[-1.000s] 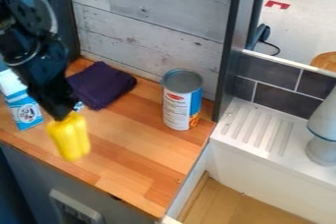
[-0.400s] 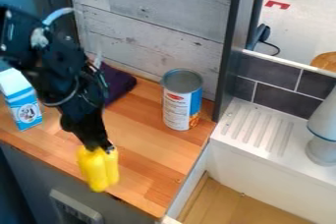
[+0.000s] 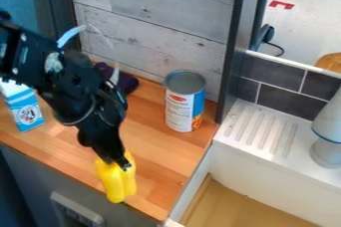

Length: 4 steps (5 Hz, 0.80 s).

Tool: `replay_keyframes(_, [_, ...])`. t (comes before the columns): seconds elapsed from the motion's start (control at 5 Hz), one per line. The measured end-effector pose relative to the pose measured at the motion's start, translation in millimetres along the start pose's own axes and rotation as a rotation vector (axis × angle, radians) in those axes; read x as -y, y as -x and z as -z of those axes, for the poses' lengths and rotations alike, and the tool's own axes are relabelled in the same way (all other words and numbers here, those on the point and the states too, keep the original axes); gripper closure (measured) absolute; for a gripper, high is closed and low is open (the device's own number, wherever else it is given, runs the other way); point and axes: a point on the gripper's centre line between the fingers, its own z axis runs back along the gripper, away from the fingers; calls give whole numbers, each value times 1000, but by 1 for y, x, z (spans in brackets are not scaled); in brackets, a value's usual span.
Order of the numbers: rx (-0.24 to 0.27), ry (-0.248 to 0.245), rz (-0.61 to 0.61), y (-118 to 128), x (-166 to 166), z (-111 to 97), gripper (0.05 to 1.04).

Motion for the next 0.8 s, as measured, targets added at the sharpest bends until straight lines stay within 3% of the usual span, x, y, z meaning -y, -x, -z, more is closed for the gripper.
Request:
replay_keyframes(0.4, [25,1,0,-13,7,8,977])
replay_keyframes(0.6, [57,-33,-8,-20,5,16,977])
replay_keyframes(0.8, [79,-102,-19,-25,10,29,977])
